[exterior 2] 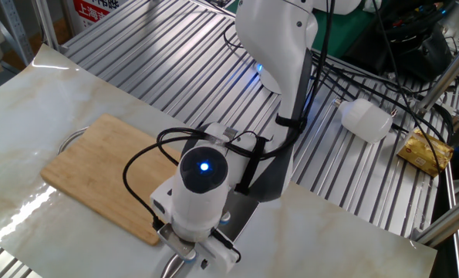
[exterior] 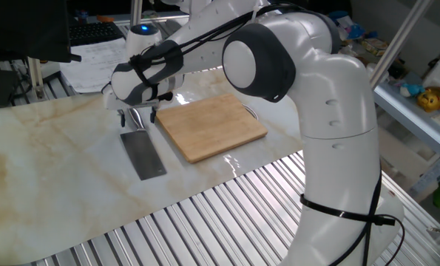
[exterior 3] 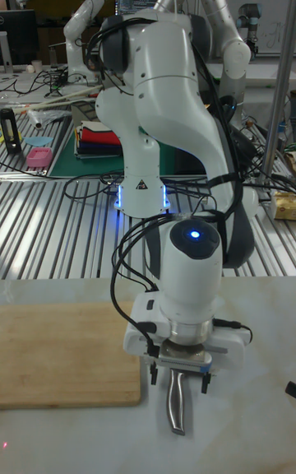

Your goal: Put the knife on the cutting board

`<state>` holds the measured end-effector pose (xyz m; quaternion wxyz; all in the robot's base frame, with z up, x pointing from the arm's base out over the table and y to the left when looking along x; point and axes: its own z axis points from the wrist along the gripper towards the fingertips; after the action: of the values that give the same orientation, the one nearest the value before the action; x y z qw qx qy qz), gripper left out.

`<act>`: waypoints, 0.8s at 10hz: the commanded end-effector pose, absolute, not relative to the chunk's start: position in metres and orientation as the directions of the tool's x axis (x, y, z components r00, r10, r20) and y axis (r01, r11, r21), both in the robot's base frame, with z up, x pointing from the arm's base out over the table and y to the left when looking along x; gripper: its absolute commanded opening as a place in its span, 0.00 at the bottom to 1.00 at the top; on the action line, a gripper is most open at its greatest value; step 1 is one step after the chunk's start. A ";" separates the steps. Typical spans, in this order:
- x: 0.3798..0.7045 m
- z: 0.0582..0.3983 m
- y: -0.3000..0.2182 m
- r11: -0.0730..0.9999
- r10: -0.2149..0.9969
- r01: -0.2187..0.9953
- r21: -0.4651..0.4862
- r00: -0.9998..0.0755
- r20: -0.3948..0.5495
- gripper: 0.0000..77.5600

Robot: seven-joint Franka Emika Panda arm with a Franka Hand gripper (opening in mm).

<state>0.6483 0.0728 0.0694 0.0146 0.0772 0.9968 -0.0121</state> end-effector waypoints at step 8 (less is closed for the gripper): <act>0.647 0.061 0.066 0.990 0.138 0.137 0.027 -0.990 -0.025 1.00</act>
<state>0.6462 0.0665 0.0601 0.0123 0.0687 0.9975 0.0116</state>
